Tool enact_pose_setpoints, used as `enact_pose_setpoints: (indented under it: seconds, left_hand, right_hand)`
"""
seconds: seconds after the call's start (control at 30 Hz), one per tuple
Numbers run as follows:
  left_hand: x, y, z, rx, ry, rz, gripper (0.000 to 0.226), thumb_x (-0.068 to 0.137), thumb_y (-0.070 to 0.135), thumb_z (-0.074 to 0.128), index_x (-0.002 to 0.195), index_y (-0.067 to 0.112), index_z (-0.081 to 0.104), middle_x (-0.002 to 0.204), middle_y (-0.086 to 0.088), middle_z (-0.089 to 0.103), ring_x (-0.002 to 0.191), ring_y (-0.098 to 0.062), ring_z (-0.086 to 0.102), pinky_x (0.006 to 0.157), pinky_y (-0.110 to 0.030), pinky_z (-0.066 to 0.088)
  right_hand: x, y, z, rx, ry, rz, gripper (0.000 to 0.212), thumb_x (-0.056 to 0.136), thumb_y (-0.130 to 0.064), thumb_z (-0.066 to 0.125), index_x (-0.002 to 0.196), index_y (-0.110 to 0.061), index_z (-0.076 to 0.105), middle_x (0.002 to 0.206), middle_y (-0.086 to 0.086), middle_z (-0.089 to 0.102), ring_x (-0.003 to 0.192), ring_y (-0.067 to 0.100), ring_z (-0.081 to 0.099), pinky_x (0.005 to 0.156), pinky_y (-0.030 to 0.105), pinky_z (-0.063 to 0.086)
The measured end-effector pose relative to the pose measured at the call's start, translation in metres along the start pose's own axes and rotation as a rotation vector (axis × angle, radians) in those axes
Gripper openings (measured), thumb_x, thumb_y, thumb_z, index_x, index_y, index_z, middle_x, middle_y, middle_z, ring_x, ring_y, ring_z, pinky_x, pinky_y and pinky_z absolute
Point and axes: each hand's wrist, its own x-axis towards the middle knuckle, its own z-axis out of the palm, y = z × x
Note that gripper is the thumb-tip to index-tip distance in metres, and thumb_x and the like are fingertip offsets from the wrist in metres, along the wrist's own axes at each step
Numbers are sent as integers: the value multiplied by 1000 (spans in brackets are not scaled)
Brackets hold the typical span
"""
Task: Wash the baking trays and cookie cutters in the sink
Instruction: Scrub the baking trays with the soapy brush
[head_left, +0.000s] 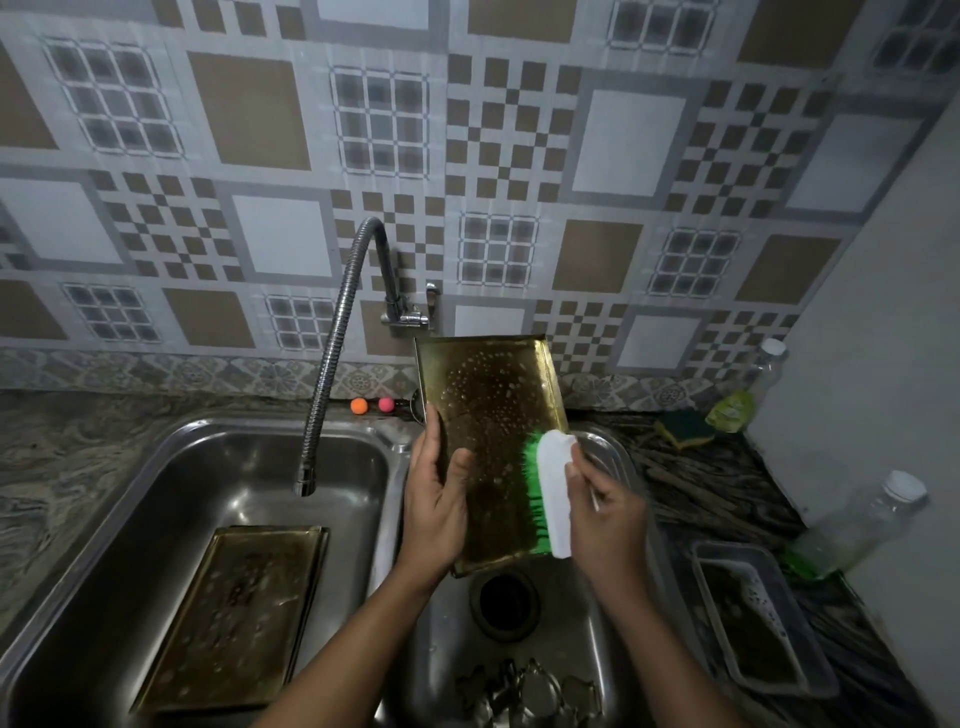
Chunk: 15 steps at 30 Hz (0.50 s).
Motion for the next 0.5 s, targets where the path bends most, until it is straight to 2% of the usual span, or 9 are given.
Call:
enact_pose_setpoints:
  seconds: [0.07, 0.13, 0.2, 0.3, 0.4, 0.5]
  left_hand:
    - [-5, -8, -3, 46, -41, -43, 87, 86, 73, 43, 156, 24, 21, 146, 34, 27, 138, 13, 26, 113, -17, 26]
    - [-10, -12, -4, 98, -92, -58, 83, 87, 67, 46, 155, 29, 19, 143, 37, 27, 135, 16, 27, 111, -16, 27]
    - [-14, -10, -3, 103, -150, -56, 80, 87, 62, 49, 154, 32, 18, 142, 32, 31, 133, 17, 31, 108, -11, 29]
    - [-20, -5, 1, 105, -238, -36, 72, 92, 48, 54, 153, 34, 16, 139, 22, 40, 129, 11, 39, 103, -7, 33]
    - [-18, -4, 4, 147, -303, -10, 75, 93, 49, 49, 156, 31, 11, 139, 22, 39, 130, 7, 39, 106, -11, 33]
    - [-12, -4, 4, 167, -333, -1, 77, 93, 52, 46, 155, 31, 7, 141, 21, 36, 131, 10, 35, 106, -8, 30]
  right_hand:
    - [13, 1, -4, 17, 41, 35, 30, 95, -20, 61, 125, -20, 63, 104, -8, 71, 77, -10, 63, 60, 11, 48]
    - [31, -7, -5, 10, 64, 44, 31, 96, -23, 60, 127, -22, 63, 98, -5, 71, 63, -1, 56, 53, 18, 44]
    - [52, -17, -3, -13, 72, 56, 32, 97, -25, 58, 129, -20, 62, 105, -4, 71, 68, 5, 58, 52, 20, 45]
    - [80, -29, 2, -19, 88, 106, 34, 98, -26, 56, 130, -15, 61, 116, -1, 69, 84, 11, 64, 61, 24, 51]
    - [84, -40, 20, 7, 45, 134, 32, 98, -24, 57, 129, -17, 62, 108, -4, 69, 78, 10, 63, 56, 22, 48]
    - [63, -51, 46, 8, -49, 54, 30, 96, -26, 59, 125, -23, 64, 107, -9, 71, 67, 4, 63, 50, 20, 46]
